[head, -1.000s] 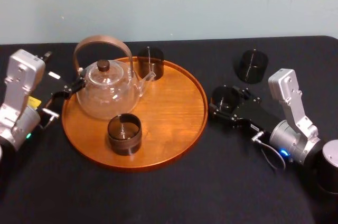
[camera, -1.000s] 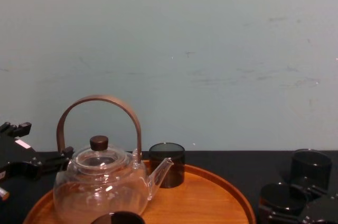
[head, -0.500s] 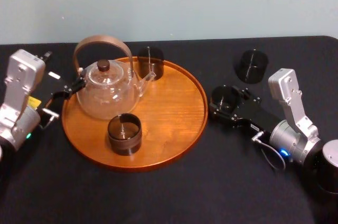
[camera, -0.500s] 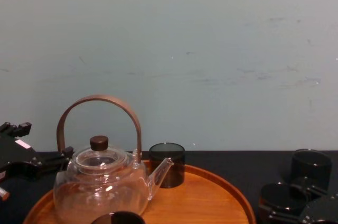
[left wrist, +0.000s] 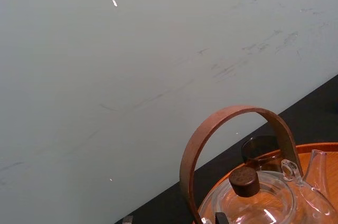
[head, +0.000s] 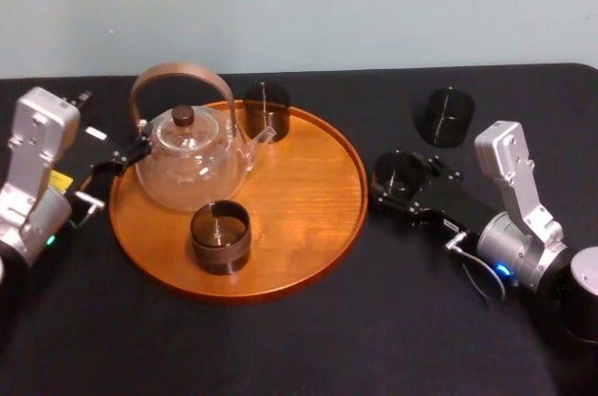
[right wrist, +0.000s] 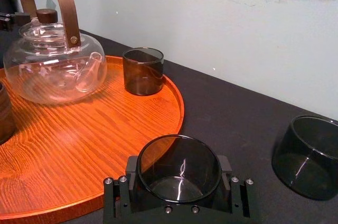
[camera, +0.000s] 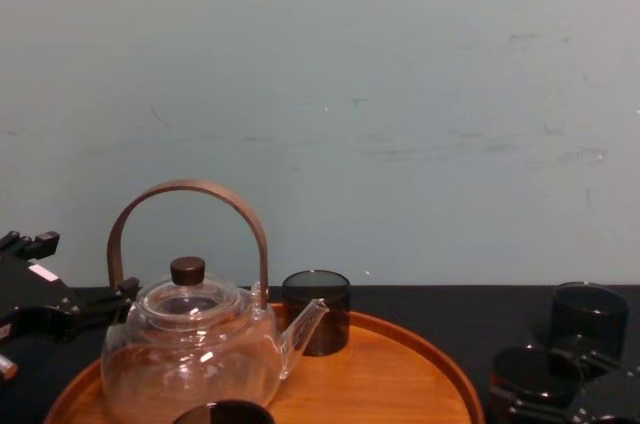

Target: Pick up the glass from the table and place it on the tray.

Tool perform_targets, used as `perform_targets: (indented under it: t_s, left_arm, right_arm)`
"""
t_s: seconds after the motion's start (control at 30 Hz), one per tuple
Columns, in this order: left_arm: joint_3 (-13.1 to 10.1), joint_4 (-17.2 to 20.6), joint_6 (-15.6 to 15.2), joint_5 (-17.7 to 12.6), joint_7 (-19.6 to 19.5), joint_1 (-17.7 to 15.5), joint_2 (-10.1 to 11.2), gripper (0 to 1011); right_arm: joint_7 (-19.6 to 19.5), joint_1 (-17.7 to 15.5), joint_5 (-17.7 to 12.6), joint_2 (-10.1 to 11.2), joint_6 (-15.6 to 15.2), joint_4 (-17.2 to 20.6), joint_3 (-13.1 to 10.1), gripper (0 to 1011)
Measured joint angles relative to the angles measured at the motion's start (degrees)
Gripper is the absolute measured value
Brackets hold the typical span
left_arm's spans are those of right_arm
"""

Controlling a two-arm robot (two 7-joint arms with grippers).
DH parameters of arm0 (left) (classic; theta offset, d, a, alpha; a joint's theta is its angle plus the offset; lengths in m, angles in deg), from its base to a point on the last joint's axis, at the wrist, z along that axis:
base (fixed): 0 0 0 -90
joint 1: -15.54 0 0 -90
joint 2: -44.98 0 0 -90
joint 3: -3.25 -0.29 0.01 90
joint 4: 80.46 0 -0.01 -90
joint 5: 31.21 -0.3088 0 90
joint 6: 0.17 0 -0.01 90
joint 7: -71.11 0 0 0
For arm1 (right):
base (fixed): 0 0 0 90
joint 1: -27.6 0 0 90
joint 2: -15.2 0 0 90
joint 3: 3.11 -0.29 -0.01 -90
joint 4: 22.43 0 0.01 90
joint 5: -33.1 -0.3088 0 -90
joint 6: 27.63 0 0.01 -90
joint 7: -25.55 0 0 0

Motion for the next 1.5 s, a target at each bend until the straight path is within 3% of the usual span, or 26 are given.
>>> perform_targets:
  t_s: [0.33, 0.9, 1.5]
  left_arm:
    - [0.00, 0.00, 0.00, 0.00, 0.00, 0.00, 0.00, 1009]
    - [0.00, 0.00, 0.00, 0.00, 0.00, 0.00, 0.00, 1010]
    - [0.00, 0.00, 0.00, 0.00, 0.00, 0.00, 0.00, 1010]
  right_arm:
    - [0.34, -0.79, 0.37, 0.44, -0.51, 1.95, -0.62, 905]
    - [0.34, -2.34, 0.77, 1.91, -2.18, 9.01, -1.38, 905]
    - [1.49, -1.74, 0.92, 1.82, -3.10, 12.07, 0.62, 905]
